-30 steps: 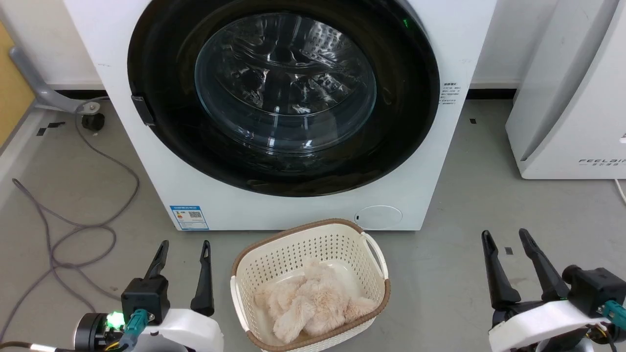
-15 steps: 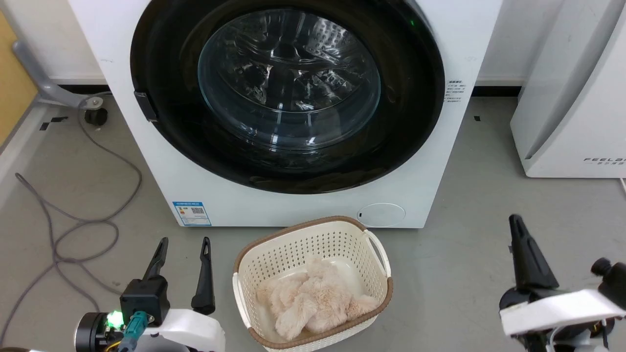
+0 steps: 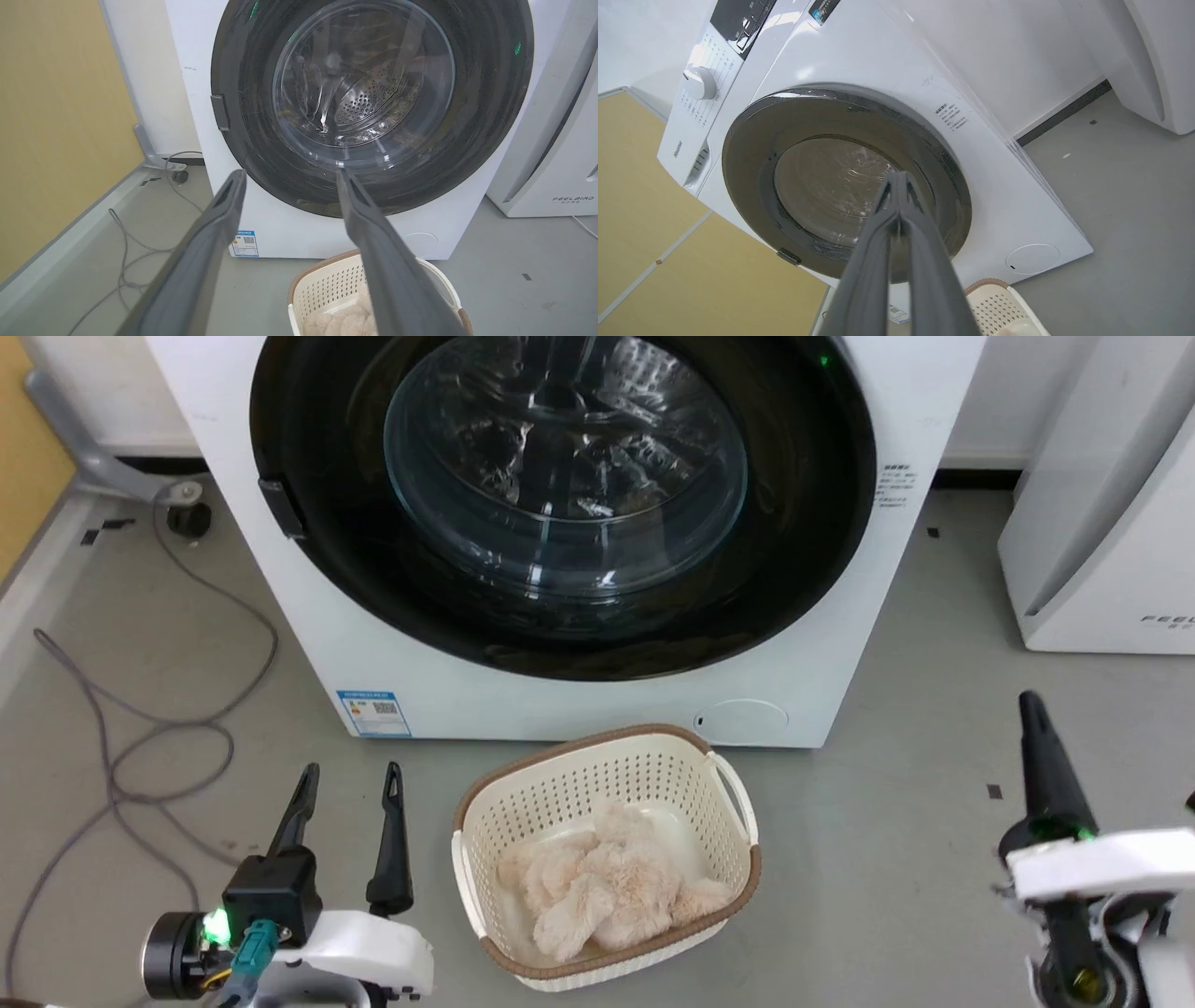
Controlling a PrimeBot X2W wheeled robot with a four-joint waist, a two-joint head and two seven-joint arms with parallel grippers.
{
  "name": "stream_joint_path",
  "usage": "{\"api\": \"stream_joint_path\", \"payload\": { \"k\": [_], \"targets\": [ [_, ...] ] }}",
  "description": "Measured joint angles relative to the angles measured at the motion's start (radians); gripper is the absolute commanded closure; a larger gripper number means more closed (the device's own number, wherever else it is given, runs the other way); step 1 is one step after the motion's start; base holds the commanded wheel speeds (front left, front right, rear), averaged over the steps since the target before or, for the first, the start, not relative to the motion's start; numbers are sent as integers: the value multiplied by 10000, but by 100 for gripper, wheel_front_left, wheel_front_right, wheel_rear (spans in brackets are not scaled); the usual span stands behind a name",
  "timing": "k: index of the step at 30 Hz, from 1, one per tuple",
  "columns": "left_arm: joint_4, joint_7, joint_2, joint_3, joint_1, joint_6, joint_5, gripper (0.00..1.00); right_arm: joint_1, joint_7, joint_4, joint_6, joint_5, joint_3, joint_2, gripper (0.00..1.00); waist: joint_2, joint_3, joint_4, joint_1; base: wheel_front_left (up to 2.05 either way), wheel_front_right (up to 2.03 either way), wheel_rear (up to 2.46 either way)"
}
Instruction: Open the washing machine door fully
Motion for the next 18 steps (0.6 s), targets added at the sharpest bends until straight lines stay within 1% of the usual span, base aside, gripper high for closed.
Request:
{"api": "stream_joint_path", "payload": {
  "k": [9, 18],
  "targets": [
    [-130, -199, 0, -98, -399, 77, -54, 0, -1289, 370, 917, 0, 1250, -614, -219, 100, 0, 490, 202, 0, 0, 0, 0],
    [-268, -368, 0, -174, -797, 86, -67, 0, -2723, 474, 1983, -2, 2320, -993, -702, 100, 0, 1032, 402, 0, 0, 0, 0]
  ]
}}
